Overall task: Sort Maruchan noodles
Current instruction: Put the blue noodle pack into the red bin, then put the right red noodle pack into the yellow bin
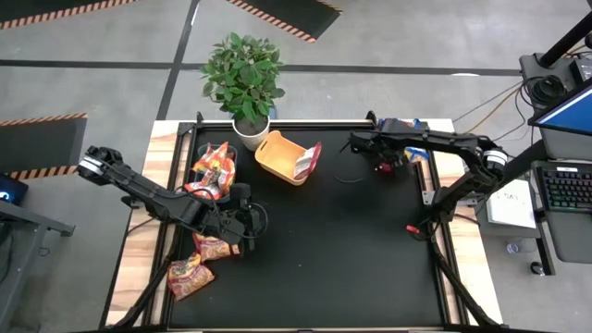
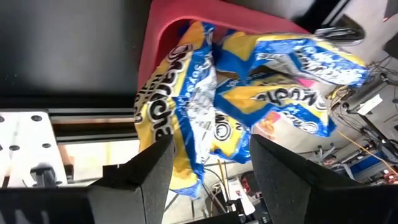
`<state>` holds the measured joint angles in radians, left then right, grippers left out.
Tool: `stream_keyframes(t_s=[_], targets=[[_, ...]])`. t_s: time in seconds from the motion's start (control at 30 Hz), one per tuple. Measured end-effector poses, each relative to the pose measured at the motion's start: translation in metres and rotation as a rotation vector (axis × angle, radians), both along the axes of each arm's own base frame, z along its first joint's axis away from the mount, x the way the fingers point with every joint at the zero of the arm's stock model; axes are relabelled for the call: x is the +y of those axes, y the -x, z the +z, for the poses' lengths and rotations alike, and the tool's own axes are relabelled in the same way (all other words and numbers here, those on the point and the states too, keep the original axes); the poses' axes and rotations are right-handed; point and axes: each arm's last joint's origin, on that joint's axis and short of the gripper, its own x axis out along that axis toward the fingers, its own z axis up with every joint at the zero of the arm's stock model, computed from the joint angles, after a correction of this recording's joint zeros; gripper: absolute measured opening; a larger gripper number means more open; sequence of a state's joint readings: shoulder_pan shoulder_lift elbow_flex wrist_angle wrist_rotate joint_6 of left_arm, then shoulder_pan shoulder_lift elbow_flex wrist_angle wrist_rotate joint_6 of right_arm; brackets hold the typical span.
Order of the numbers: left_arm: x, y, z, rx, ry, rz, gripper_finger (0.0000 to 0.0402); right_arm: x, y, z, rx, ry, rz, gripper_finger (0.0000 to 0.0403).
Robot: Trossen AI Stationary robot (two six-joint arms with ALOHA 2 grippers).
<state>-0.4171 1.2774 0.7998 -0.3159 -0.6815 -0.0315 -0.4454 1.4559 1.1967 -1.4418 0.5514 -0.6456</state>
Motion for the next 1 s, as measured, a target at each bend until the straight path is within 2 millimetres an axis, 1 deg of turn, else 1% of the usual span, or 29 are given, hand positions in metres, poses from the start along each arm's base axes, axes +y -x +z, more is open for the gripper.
stream_keyframes(t_s=[0.3,0.37,0.5,0.6,0.7,0.8,0.9,0.97,1.0], targets=[[0.0,0.0,0.0,0.0,0.0,0.0,0.0232,-0.001,-0.006,0.016,-0.053,0.031,-0.019,0.0201],[0.0,0.0,0.0,0.0,0.0,0.0,0.0232,0.002,-0.007,0.025,-0.076,0.05,-0.048,0.0201],[0.0,0.0,0.0,0.001,-0.001,-0.001,0.0232,0.01,-0.012,0.051,-0.155,0.102,-0.113,0.0201],[0.0,0.0,0.0,0.003,-0.006,-0.005,0.0232,0.018,-0.02,0.074,-0.309,0.162,-0.186,0.0201],[0.0,0.0,0.0,0.003,-0.007,-0.005,0.0232,0.027,-0.027,0.104,-0.505,0.221,-0.293,0.0201],[0.0,0.0,0.0,0.003,-0.006,-0.004,0.0232,0.039,-0.031,0.133,-0.709,0.213,-0.406,0.0201],[0.0,0.0,0.0,0.002,-0.004,-0.003,0.0232,0.054,-0.036,0.162,-0.929,0.037,-0.468,0.0201],[0.0,0.0,0.0,0.002,-0.005,-0.004,0.0232,0.068,-0.043,0.182,-1.105,-0.135,-0.447,0.0201],[0.0,0.0,0.0,0.002,-0.006,-0.004,0.0232,0.078,-0.048,0.191,-1.184,-0.208,-0.406,0.0201]])
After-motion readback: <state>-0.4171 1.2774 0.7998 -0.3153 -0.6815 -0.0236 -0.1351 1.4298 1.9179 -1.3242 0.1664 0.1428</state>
